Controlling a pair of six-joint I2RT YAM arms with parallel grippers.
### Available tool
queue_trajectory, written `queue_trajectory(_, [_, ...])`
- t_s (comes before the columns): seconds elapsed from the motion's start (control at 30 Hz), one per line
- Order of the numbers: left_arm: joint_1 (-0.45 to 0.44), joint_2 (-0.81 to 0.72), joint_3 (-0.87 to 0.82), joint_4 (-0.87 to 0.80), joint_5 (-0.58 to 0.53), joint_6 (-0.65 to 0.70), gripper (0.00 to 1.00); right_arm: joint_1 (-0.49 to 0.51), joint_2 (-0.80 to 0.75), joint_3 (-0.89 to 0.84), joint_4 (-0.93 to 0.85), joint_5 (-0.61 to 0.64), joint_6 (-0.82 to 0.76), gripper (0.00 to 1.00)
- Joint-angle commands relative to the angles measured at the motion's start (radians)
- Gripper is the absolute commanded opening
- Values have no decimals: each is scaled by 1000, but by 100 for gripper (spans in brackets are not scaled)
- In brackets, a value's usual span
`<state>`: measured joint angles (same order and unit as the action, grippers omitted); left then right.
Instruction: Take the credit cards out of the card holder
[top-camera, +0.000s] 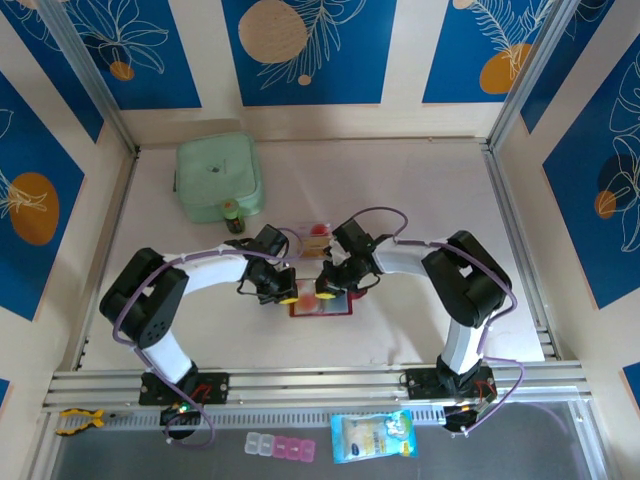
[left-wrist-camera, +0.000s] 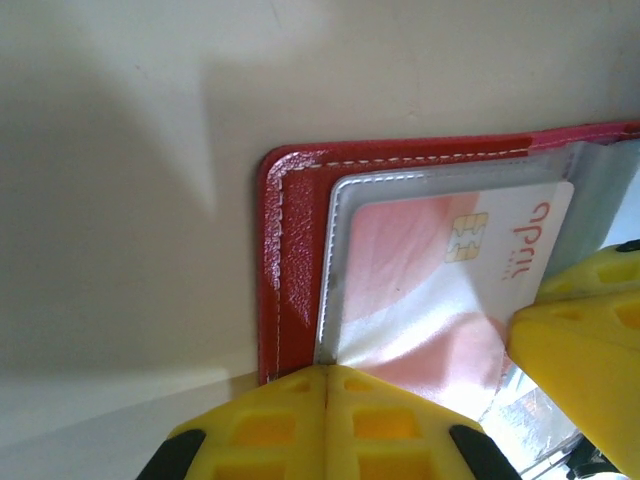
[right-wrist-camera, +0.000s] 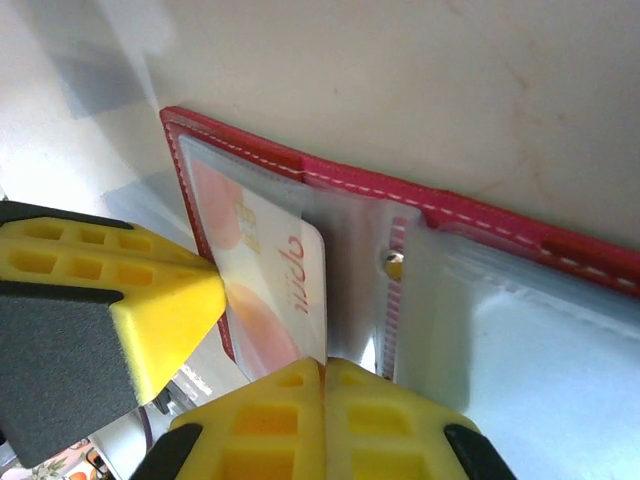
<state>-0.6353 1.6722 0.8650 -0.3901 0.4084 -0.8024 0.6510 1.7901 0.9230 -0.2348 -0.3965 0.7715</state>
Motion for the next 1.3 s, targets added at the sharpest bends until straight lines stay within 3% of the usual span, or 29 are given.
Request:
queue_trajectory(0.0, [2, 41, -40, -48, -36, -1, 0, -15, -36, -32, -18, 10, 6, 0])
queue_trajectory(0.37, [5, 35, -58, -45, -37, -3, 0, -37, -66, -40, -29, -18, -26, 0])
queue_trajectory(0.5, [5, 36, -61, -42, -37, -4, 0, -28, -53, -38, 8, -51, -20, 11])
queue_trajectory(0.63, [5, 34, -62, -42, -37, -4, 0, -18, -33, -36, 40, -72, -8, 14])
queue_trajectory(1.1, [5, 33, -58, -48, -39, -4, 0, 9, 27, -33, 83, -101, 12, 14])
queue_trajectory(1.27, [6, 31, -57, -51, -40, -3, 0, 9, 0, -36, 32, -46, 2, 17])
